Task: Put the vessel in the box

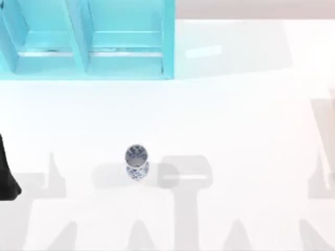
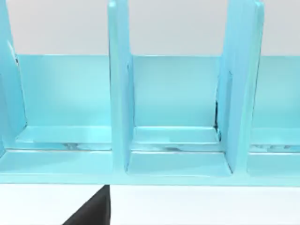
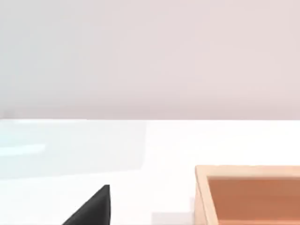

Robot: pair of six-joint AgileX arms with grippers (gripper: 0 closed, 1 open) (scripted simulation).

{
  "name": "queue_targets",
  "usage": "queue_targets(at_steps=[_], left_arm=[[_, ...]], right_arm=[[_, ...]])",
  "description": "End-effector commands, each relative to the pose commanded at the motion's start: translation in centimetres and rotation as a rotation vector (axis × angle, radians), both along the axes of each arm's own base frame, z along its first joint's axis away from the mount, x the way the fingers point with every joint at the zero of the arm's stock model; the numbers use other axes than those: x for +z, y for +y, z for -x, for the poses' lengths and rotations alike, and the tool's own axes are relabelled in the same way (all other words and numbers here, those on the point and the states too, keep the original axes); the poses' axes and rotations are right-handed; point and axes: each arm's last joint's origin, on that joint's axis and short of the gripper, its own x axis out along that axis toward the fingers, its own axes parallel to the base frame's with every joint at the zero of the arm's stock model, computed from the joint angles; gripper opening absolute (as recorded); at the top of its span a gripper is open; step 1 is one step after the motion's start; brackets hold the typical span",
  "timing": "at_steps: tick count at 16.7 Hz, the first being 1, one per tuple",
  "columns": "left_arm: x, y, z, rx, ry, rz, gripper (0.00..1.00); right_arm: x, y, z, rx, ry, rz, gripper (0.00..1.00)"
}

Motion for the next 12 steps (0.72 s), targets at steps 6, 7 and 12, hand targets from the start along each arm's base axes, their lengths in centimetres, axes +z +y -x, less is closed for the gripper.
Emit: queue_targets(at_steps=[6, 7, 12], left_arm=[[0.0, 0.0, 0.0, 0.0, 0.0, 0.0, 1.0], [0.0, 0.0, 0.0, 0.0, 0.0, 0.0, 1.0], [0.0, 0.0, 0.0, 0.0, 0.0, 0.0, 1.0]], right_arm=[[2.3, 0.4, 0.1, 0.013, 0.01, -0.007, 1.0], [3.4, 0.6, 0.2, 0.022, 0.02, -0.014, 1.0], [12.0, 2.4, -0.7, 0.089, 0.128, -0.096, 1.0]])
